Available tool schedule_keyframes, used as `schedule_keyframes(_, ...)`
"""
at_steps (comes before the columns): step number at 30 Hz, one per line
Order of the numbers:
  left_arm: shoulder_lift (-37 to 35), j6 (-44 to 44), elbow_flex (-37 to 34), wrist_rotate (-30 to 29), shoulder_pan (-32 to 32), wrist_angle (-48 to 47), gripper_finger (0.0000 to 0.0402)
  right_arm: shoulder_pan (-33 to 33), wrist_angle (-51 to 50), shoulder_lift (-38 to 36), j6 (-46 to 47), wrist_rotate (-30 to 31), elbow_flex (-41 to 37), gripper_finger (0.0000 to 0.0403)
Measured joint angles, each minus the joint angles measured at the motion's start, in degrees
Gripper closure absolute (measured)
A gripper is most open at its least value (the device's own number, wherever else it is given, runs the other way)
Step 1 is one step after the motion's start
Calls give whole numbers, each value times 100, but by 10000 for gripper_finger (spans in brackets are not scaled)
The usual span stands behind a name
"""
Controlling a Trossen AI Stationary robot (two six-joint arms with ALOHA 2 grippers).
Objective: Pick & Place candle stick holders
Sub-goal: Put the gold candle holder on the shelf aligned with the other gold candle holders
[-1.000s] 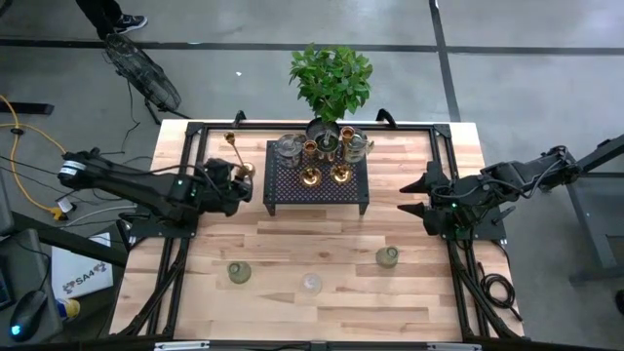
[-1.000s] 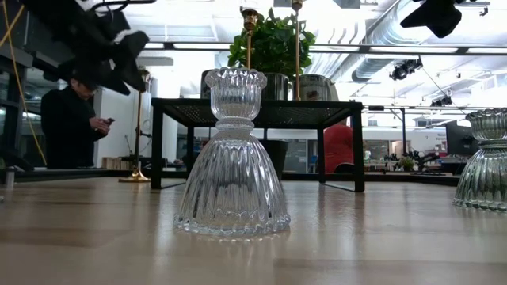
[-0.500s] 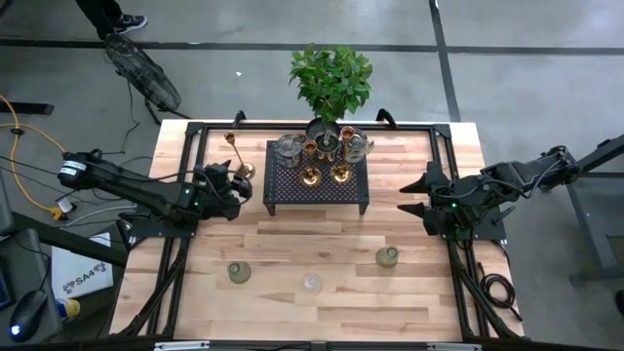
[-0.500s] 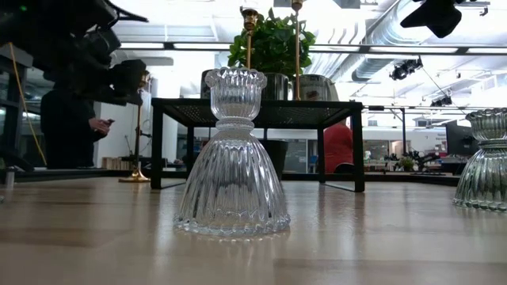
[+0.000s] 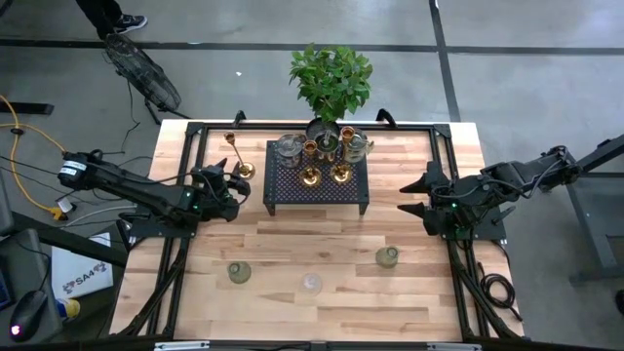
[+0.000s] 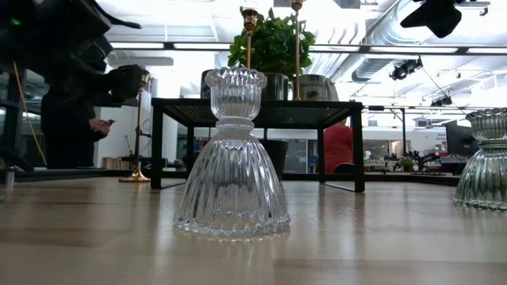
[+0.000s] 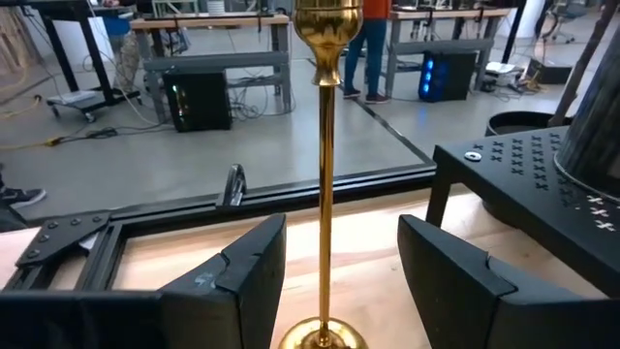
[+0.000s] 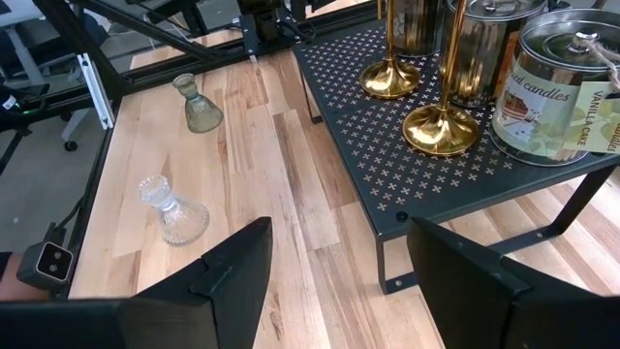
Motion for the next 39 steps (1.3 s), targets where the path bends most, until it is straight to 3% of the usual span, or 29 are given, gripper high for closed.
schedule_keyframes(11,6,-129,-155,-312,0,43,208,-1,0,-1,2,0,0,170)
schedule_keyframes(30,727,-129,-158,-650,-5,32,208,-1,0,1,0,0,0,170)
schedule_keyframes(39,978,-530,-157,-442,-48,58,208,1,-2,-1,0,0,0,170)
